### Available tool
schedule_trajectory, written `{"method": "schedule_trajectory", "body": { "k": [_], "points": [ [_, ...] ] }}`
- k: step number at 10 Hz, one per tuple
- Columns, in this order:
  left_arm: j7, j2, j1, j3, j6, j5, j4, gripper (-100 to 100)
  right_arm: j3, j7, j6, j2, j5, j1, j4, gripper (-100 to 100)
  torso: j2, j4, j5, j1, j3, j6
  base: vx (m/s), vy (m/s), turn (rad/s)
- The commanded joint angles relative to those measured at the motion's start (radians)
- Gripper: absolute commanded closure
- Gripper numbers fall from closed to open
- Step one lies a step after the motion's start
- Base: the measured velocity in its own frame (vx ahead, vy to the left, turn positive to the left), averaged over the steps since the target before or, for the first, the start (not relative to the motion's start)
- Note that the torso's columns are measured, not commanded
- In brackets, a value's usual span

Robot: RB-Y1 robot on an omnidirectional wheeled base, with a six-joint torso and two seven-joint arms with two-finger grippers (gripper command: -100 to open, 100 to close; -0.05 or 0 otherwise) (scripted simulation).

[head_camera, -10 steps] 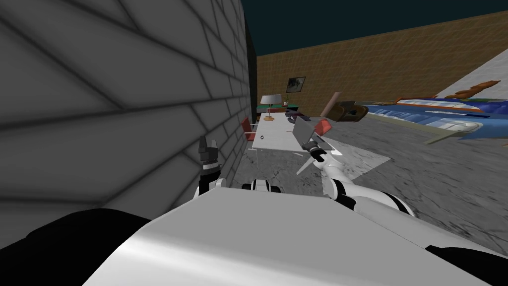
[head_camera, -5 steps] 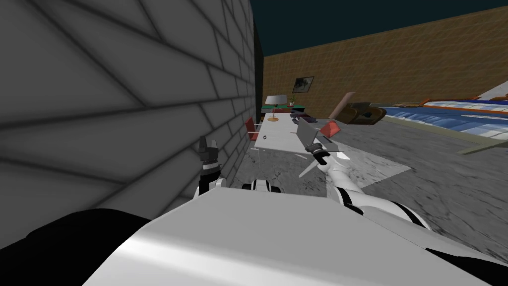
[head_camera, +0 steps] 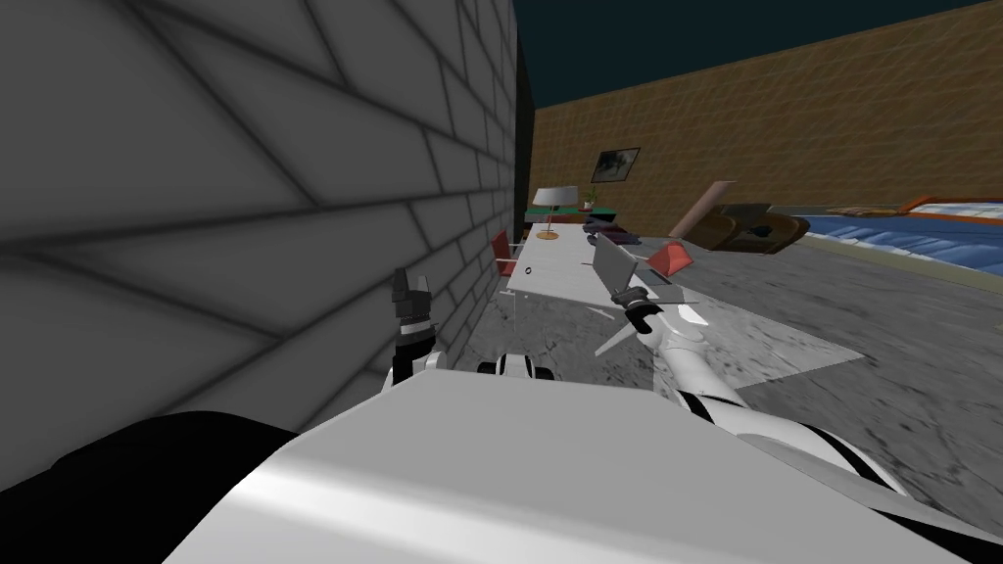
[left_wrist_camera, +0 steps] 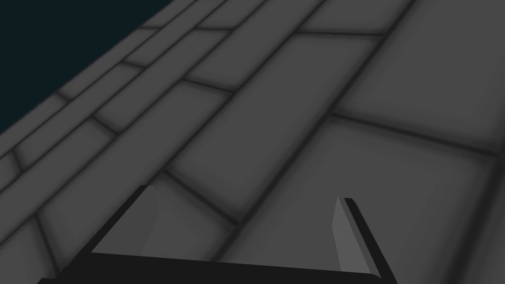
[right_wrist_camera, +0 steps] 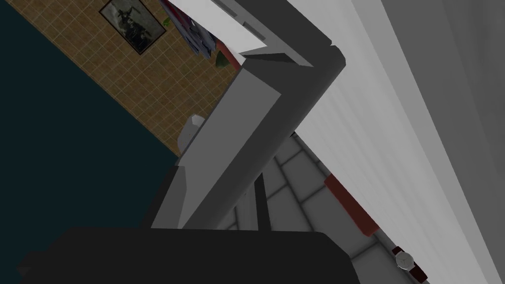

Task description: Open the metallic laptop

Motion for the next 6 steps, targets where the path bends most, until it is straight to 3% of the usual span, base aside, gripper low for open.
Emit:
{"method": "schedule_trajectory", "body": {
  "k": [1, 2, 3, 4, 5, 6],
  "points": [
    [0.0, 0.0, 0.0, 0.0, 0.0, 0.0, 0.0, 0, 0.007, -0.081, 0.043, -0.001, 0.009, 0.02, -0.013, 100, 0.0, 0.0, 0.001, 0.001, 0.0, 0.003, -0.006, -0.001, -0.009],
    [0.0, 0.0, 0.0, 0.0, 0.0, 0.0, 0.0, 0, 0.043, -0.122, 0.092, -0.018, 0.053, 0.064, -0.076, 100, 0.001, 0.0, 0.001, 0.001, 0.001, 0.004, -0.013, -0.03, 0.204],
    [0.0, 0.0, 0.0, 0.0, 0.0, 0.0, 0.0, 0, 0.043, -0.158, 0.116, -0.018, 0.053, 0.09, -0.099, 100, 0.002, 0.001, 0.0, 0.001, 0.001, -0.001, -0.033, -0.042, 0.155],
    [0.0, 0.0, 0.0, 0.0, 0.0, 0.0, 0.0, 0, 0.043, -0.182, 0.116, -0.018, 0.053, 0.09, -0.099, 100, 0.001, 0.001, 0.0, 0.0, 0.001, -0.001, -0.018, -0.019, 0.038],
    [0.0, 0.0, 0.0, 0.0, 0.0, 0.0, 0.0, 0, 0.079, -0.223, 0.168, -0.035, 0.097, 0.13, -0.155, 100, 0.002, 0.002, 0.001, 0.002, 0.001, 0.003, -0.024, -0.045, 0.189],
    [0.0, 0.0, 0.0, 0.0, 0.0, 0.0, 0.0, 0, 0.079, -0.261, 0.189, -0.035, 0.097, 0.16, -0.186, 100, 0.004, 0.002, 0.001, 0.002, 0.002, -0.001, -0.036, -0.045, 0.178]
  ]
}}
